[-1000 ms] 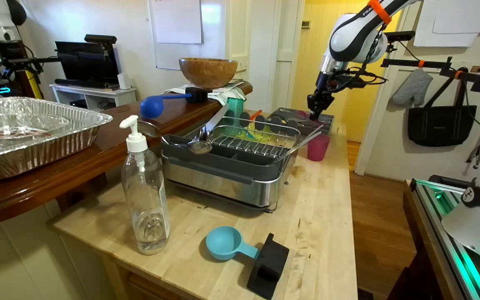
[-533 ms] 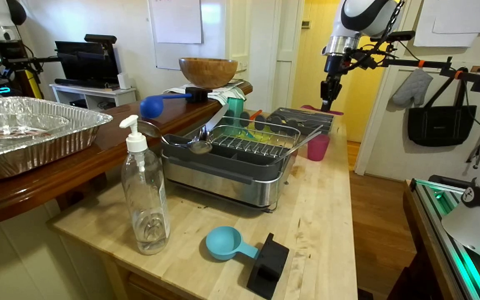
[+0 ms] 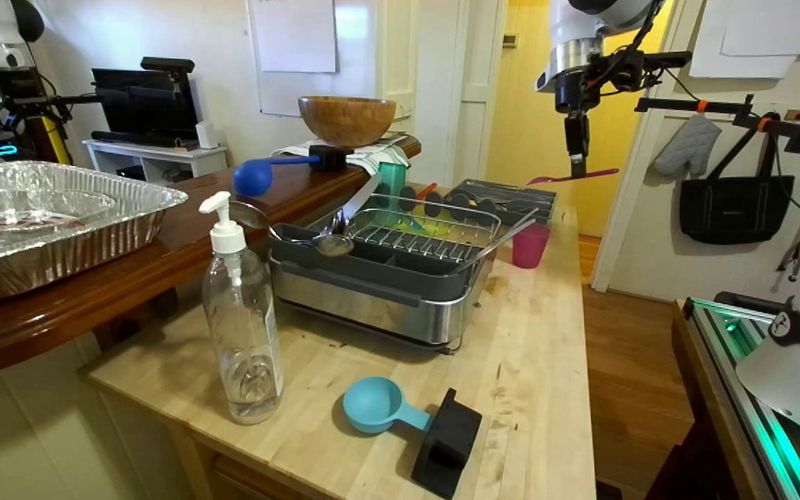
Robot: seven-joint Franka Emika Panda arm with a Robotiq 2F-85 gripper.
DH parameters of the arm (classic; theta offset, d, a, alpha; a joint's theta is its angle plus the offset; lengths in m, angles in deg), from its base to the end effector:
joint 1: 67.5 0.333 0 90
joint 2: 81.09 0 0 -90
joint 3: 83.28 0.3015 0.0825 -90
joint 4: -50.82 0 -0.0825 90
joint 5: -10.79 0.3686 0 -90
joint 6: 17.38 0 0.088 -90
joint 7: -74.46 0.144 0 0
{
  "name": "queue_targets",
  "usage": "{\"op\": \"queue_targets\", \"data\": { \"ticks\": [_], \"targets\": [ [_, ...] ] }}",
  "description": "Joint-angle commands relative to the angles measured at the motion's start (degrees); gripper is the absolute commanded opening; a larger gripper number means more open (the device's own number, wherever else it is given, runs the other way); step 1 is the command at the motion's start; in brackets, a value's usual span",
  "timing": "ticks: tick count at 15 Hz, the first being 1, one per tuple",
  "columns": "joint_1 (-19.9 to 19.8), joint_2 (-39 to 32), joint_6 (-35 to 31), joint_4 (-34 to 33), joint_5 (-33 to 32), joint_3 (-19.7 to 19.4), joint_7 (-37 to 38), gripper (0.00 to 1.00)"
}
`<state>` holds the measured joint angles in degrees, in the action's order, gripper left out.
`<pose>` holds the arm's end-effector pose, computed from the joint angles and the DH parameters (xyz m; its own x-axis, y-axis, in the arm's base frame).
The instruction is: Put the spatula inside the cup
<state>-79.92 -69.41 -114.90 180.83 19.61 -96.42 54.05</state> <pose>0.3833 -0.1611 0.3769 0.9578 -0.0779 -0.2765 -0.1617 -0.9418 -0.2949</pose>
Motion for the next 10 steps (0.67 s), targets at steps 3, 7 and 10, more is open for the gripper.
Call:
{"op": "queue_targets", "data": {
  "ticks": [3, 7, 10],
  "targets": [
    [0.3, -9.4, 7.5, -7.1, 1.4, -1.2, -0.8, 0.05],
    [-0.3, -15.4, 9.0, -10.4, 2.2, -0.8, -0.7, 0.05],
    [-1.0, -19.6, 10.2, -13.1, 2.4, -0.4, -0.6, 0.05]
  ]
}}
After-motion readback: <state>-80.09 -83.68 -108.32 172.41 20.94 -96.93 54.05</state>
